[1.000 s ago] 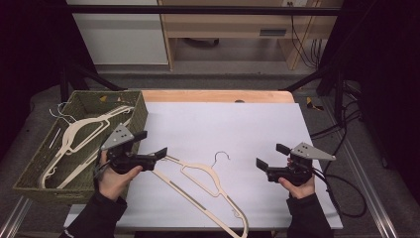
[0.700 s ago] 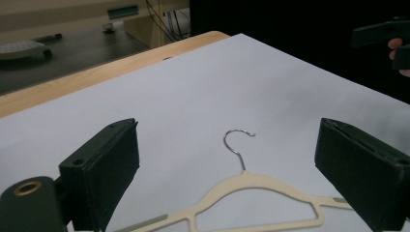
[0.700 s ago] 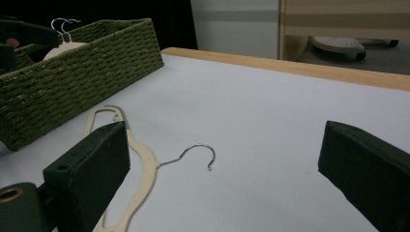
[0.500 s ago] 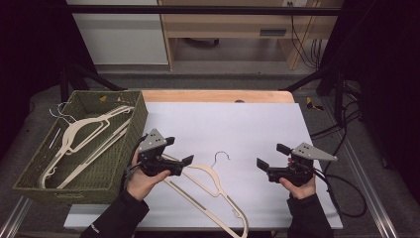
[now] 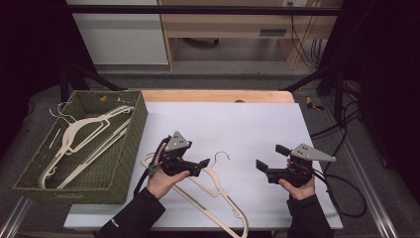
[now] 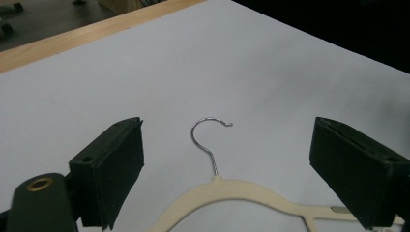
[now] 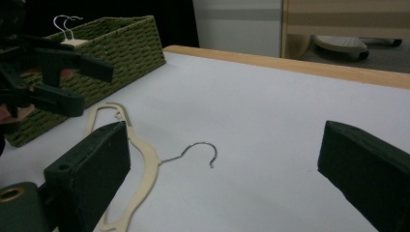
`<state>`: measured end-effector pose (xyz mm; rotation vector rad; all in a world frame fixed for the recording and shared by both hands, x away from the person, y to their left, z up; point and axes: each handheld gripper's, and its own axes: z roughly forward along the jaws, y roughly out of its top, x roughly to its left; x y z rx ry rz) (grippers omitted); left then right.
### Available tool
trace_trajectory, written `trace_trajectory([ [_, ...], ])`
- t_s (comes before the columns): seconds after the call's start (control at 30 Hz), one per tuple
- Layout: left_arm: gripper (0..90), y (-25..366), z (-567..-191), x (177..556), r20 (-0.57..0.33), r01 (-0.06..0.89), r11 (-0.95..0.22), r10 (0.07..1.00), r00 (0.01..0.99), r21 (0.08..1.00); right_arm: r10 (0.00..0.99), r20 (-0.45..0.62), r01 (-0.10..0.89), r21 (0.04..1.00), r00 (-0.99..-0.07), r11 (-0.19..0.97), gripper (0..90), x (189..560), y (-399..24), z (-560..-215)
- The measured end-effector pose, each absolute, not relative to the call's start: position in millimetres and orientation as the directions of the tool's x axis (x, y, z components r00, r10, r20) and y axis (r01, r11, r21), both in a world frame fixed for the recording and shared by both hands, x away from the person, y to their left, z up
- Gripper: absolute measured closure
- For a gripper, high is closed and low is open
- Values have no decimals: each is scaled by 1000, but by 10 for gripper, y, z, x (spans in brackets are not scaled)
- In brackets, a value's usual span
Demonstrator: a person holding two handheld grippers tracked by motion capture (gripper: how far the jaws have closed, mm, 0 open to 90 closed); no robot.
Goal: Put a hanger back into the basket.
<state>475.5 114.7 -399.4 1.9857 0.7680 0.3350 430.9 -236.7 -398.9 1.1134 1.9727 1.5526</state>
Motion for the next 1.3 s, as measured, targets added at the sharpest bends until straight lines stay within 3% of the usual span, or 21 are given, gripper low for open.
trace_trajectory([
  [0.7, 269, 823, -4485, 5141, -88, 483, -432, 669, 738, 762, 778, 168, 347, 935, -606, 68, 50, 4316, -2368, -3990],
  [1.3, 562, 635, -4729, 5201, -59, 520, -515, 669, 741, 682, 774, 172, 351, 934, -609, 69, 51, 4322, -2349, -4006],
])
